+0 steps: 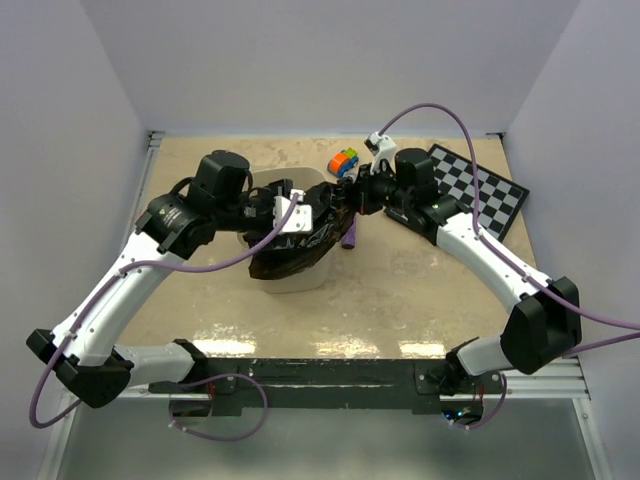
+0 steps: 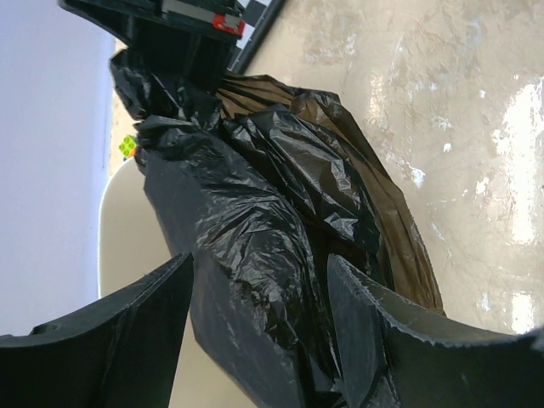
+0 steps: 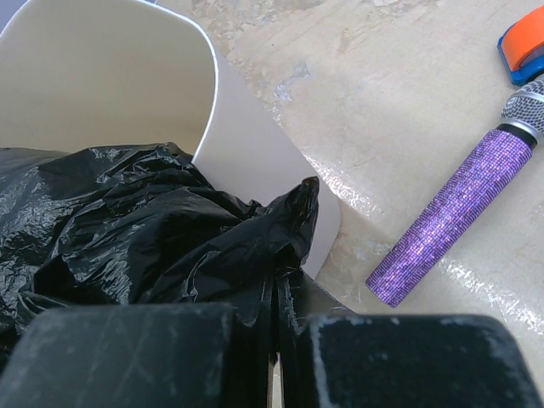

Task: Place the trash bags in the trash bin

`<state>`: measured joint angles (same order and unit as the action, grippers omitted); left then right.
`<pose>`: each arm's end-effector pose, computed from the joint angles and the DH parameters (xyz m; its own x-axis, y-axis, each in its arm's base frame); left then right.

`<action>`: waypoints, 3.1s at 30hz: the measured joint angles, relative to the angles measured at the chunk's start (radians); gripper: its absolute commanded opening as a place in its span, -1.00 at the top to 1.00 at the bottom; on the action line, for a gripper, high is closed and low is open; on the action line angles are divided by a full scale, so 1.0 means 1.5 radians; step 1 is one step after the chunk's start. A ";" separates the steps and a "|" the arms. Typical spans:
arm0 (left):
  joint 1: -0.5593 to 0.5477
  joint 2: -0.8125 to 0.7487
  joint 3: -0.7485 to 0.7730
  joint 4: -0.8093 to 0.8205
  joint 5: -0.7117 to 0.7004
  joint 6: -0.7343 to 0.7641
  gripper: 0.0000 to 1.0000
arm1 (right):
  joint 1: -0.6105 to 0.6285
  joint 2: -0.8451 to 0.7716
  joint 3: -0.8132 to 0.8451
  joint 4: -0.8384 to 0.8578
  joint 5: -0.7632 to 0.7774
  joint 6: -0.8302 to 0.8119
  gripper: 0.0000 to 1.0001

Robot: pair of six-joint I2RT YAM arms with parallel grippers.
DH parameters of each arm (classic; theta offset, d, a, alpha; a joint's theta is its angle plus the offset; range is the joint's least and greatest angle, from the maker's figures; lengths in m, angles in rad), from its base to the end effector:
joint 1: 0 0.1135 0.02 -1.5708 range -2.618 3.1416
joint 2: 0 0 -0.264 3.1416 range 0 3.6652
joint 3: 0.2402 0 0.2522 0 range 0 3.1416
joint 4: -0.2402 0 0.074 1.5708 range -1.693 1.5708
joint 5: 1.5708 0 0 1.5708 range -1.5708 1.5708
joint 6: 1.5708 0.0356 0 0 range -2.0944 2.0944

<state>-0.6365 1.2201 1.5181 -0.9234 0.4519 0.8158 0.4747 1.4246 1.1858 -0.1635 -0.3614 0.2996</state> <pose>0.1772 -0.1503 0.4286 0.2742 0.6121 -0.7418 0.9044 0.0981 0.4153 0.2900 0.1632 0.3330 -0.5443 0.0307 -0.8383 -0.5822 0.7057 0.4039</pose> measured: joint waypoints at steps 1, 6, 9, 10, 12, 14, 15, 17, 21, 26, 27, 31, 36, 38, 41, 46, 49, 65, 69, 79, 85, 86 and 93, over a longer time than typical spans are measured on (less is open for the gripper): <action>-0.002 0.003 -0.004 0.000 -0.003 0.004 -0.38 | 0.000 0.000 0.000 0.001 0.000 0.000 1.00; -0.013 0.008 -0.010 0.001 -0.012 0.004 -0.36 | 0.000 0.000 0.000 0.001 0.000 0.002 1.00; -0.023 0.010 -0.012 0.001 -0.030 0.004 -0.24 | 0.000 0.000 0.000 0.001 0.000 0.002 1.00; -0.026 0.013 -0.014 0.001 -0.040 0.004 -0.10 | 0.000 0.000 0.000 0.001 0.001 0.002 1.00; -0.028 0.021 -0.015 -0.001 -0.062 0.003 0.22 | 0.000 0.000 0.000 0.000 0.001 0.002 1.00; -0.028 0.030 -0.018 -0.004 -0.097 0.005 0.55 | 0.000 0.000 0.000 0.000 0.002 0.002 1.00; -0.028 0.031 -0.021 -0.006 -0.117 0.005 0.70 | 0.000 0.000 0.001 0.000 0.002 0.002 1.00; -0.028 0.025 -0.035 -0.005 -0.159 0.006 0.99 | 0.000 0.000 0.002 -0.001 0.002 -0.001 1.00; -0.028 -0.016 -0.072 -0.004 -0.225 0.010 1.00 | 0.000 0.002 0.017 -0.006 0.001 -0.016 1.00; -0.026 -0.099 -0.110 0.002 -0.303 0.009 1.00 | 0.000 0.030 0.066 -0.008 0.000 -0.054 1.00; -0.025 -0.116 -0.122 0.004 -0.317 0.010 1.00 | 0.000 0.039 0.078 -0.009 -0.001 -0.062 1.00; -0.020 -0.175 -0.177 0.018 -0.367 0.010 1.00 | 0.000 0.079 0.115 -0.016 0.000 -0.087 1.00; 0.009 -0.233 -0.253 0.055 -0.422 0.009 1.00 | 0.000 0.125 0.148 -0.024 0.000 -0.101 1.00; 0.014 -0.256 -0.294 0.089 -0.450 0.011 1.00 | 0.000 0.143 0.166 -0.026 0.002 -0.105 1.00; 0.019 -0.284 -0.356 0.147 -0.492 0.023 0.93 | 0.000 0.163 0.190 -0.028 0.003 -0.109 1.00; 0.038 -0.267 -0.387 0.237 -0.516 0.022 0.46 | 0.000 0.185 0.226 -0.031 0.002 -0.119 1.00; 0.067 -0.234 -0.387 0.286 -0.512 0.008 0.22 | 0.000 0.193 0.232 -0.030 0.003 -0.126 1.00; 0.114 -0.315 -0.504 0.322 -0.414 -0.071 -0.27 | 0.000 0.205 0.143 -0.038 -0.014 -0.143 0.62; 0.114 -0.335 -0.506 0.292 -0.363 -0.114 -0.36 | 0.000 0.205 0.145 -0.049 -0.021 -0.154 0.41; 0.117 -0.317 -0.279 0.182 -0.230 -0.174 -0.53 | -0.004 0.190 0.270 -0.205 -0.034 -0.327 0.10; 0.122 -0.241 -0.194 0.178 -0.176 -0.195 -0.45 | -0.023 0.168 0.341 -0.251 -0.049 -0.403 0.09; 0.123 -0.219 -0.188 0.181 -0.168 -0.198 -0.43 | -0.025 0.169 0.354 -0.254 -0.052 -0.412 0.09; 0.123 -0.001 -0.066 0.140 -0.145 -0.199 -0.22 | -0.033 0.203 0.403 -0.290 -0.102 -0.456 -0.02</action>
<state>-0.4519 1.2182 1.4185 -0.7132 0.2340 0.5179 0.4248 1.7294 1.7897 -0.5987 -0.5140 -0.3851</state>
